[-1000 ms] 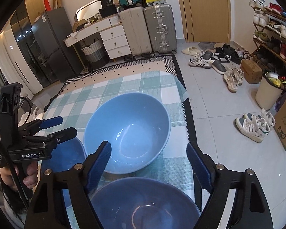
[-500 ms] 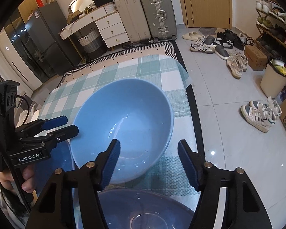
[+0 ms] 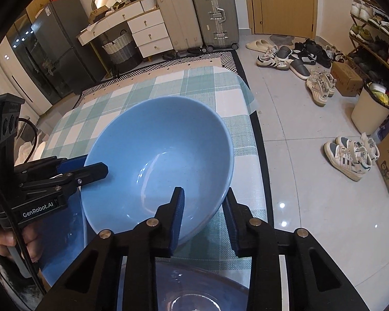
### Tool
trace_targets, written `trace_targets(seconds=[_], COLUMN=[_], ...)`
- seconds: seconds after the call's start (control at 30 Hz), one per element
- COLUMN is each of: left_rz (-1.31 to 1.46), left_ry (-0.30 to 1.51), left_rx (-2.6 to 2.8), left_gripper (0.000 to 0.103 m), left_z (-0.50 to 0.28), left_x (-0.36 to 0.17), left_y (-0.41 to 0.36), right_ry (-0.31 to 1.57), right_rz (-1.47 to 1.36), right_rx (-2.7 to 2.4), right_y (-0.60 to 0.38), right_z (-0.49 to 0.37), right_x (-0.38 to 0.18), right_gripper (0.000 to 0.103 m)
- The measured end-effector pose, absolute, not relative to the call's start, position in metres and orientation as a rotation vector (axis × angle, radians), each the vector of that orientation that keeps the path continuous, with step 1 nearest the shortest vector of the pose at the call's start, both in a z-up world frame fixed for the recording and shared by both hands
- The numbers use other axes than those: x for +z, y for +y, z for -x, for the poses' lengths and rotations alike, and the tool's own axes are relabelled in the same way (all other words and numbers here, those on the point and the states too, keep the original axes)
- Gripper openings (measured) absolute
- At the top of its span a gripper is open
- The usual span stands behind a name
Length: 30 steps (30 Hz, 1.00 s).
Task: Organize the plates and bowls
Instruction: 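Close the right tool on the bowl rim while the left tool closes beside it, then lift the light-blue bowl with both tools above the other bowls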
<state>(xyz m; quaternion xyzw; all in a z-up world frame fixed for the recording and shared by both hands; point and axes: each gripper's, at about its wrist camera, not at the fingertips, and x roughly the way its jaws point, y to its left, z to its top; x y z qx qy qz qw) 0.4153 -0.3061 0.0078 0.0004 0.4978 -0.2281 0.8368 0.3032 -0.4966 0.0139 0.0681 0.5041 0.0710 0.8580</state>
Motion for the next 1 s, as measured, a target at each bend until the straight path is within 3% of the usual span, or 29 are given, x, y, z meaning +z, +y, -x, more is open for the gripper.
trace_targets(seconds=[0.53,1.0], left_rz=[-0.008,-0.020], left_ry=[1.023,0.931], left_rx=[-0.457,-0.471], left_gripper=[0.017,0.017], left_z=[-0.412,-0.392], left_x=[0.011,0.047], left_y=[-0.307,-0.305], right_ry=[1.033,0.947], right_rz=[-0.103,-0.115], right_rx=[0.133,0.122], right_y=[-0.490,-0.493], right_z=[-0.297,-0.278], right_x=[0.016,0.043], right_gripper=[0.025,0.025])
